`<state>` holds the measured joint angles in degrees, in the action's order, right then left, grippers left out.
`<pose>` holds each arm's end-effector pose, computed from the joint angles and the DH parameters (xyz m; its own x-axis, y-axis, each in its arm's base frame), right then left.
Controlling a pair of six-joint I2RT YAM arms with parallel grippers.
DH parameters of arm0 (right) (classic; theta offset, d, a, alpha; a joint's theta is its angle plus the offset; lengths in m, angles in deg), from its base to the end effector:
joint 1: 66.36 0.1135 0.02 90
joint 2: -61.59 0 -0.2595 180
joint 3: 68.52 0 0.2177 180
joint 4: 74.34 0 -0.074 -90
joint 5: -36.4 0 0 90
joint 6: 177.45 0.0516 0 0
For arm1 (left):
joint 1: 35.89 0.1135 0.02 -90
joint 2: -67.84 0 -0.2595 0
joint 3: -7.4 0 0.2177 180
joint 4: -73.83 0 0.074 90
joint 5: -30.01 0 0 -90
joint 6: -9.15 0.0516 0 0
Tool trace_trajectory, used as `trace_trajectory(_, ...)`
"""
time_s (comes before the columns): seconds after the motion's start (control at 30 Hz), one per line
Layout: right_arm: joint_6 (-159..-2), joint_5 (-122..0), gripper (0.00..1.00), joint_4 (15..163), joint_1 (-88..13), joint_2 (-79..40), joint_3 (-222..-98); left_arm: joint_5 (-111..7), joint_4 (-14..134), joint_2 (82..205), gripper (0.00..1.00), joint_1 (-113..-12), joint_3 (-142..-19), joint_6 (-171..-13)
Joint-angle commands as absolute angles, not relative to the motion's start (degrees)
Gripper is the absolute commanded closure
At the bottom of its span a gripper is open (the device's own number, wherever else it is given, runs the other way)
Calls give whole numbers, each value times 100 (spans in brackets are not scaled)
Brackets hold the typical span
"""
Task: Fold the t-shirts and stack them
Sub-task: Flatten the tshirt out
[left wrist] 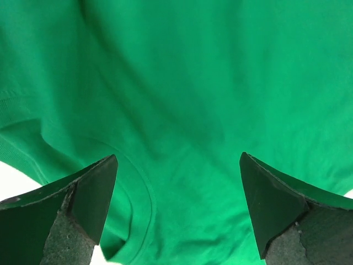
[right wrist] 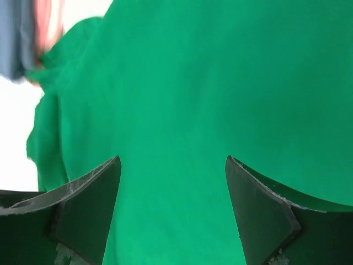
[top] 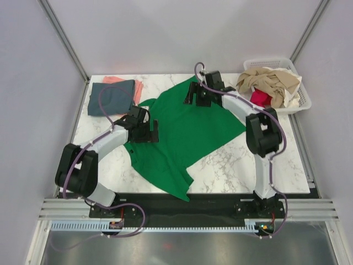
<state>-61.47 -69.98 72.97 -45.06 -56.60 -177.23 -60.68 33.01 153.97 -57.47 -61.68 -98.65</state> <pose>0.4129 0.1766 0.2235 -0.8002 0.1391 -0.5833 -0.2144 0.8421 0.4949 0.2582 -0.1015 0.2022 -0.8604 0.0116 -0.5095 0.1038 0.9828 -0.1529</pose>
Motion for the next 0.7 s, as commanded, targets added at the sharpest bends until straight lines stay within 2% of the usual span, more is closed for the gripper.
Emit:
trace_trajectory(0.0, -6012, -7795, 16, 7288, -4710, -6904, -19589, -5684, 4051, 15573, 0, -5304, -6204, -10537)
trace_trajectory(0.1, -5915, -7628, 16, 7111, -4955, -7724, -20236, -5411, 4183, 15880, 1, -4908, -6283, -10643)
trace_trajectory(0.17, -5845, -7541, 18, 7120, -5123, -7885, -20090, -5401, 4165, 16160, 1, -4846, -6458, -10564)
trace_trajectory(0.33, -5721, -7286, 18, 7910, -5624, -7412, -18097, -5551, 4008, 16934, 1, -4802, -7055, -10362)
trace_trajectory(0.43, -5713, -6979, 18, 8122, -5835, -6911, -17094, -5735, 3491, 17681, 1, -4801, -7977, -10116)
trace_trajectory(0.47, -5643, -7186, 21, 8418, -5905, -6753, -16483, -5744, 3349, 17892, 2, -4801, -8441, -9941)
trace_trajectory(0.67, -4975, -6407, 19, 8755, -5976, -4777, -13995, -5499, 2733, 18754, 2, -4819, -9744, -9475)
